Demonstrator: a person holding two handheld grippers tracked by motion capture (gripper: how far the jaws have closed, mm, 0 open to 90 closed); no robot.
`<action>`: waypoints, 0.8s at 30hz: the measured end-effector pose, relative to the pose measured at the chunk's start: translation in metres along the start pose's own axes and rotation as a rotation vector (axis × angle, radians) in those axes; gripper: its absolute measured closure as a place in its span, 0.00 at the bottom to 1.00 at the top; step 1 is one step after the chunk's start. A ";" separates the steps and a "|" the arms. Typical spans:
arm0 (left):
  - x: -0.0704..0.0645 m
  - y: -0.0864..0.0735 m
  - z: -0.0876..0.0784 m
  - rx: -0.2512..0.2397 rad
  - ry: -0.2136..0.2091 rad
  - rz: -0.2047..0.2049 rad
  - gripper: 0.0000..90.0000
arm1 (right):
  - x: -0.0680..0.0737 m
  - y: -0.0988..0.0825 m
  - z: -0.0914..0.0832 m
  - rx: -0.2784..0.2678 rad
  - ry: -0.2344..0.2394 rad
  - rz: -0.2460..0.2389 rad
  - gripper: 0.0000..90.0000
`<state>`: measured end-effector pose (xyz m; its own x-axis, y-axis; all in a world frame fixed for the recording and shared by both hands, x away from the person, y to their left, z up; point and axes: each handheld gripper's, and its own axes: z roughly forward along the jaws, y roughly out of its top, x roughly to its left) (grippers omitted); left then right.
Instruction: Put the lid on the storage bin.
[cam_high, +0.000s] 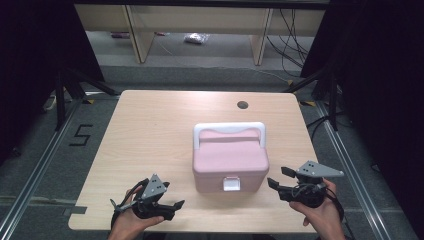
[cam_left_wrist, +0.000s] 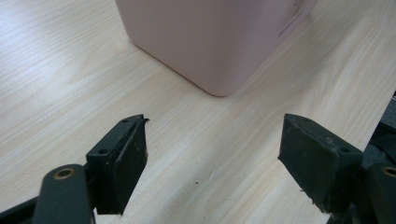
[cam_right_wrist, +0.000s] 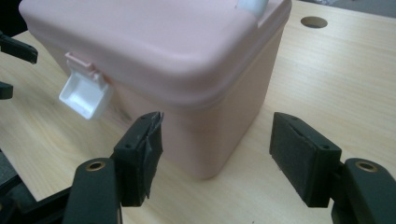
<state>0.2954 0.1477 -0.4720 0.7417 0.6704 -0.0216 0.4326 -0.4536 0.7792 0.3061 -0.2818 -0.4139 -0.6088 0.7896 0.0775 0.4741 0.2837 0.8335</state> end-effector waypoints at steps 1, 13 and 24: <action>0.000 0.000 0.000 -0.003 -0.001 -0.005 0.25 | 0.000 -0.003 0.000 -0.009 0.003 0.000 0.39; -0.001 -0.003 -0.003 -0.006 -0.004 -0.004 0.25 | 0.004 -0.026 -0.002 -0.007 0.014 0.007 0.28; -0.004 -0.006 -0.005 -0.010 -0.003 -0.009 0.25 | 0.013 -0.040 -0.001 0.002 0.030 -0.002 0.22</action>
<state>0.2874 0.1508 -0.4740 0.7395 0.6725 -0.0301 0.4340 -0.4422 0.7849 0.2791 -0.2837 -0.4455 -0.6285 0.7723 0.0921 0.4741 0.2865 0.8326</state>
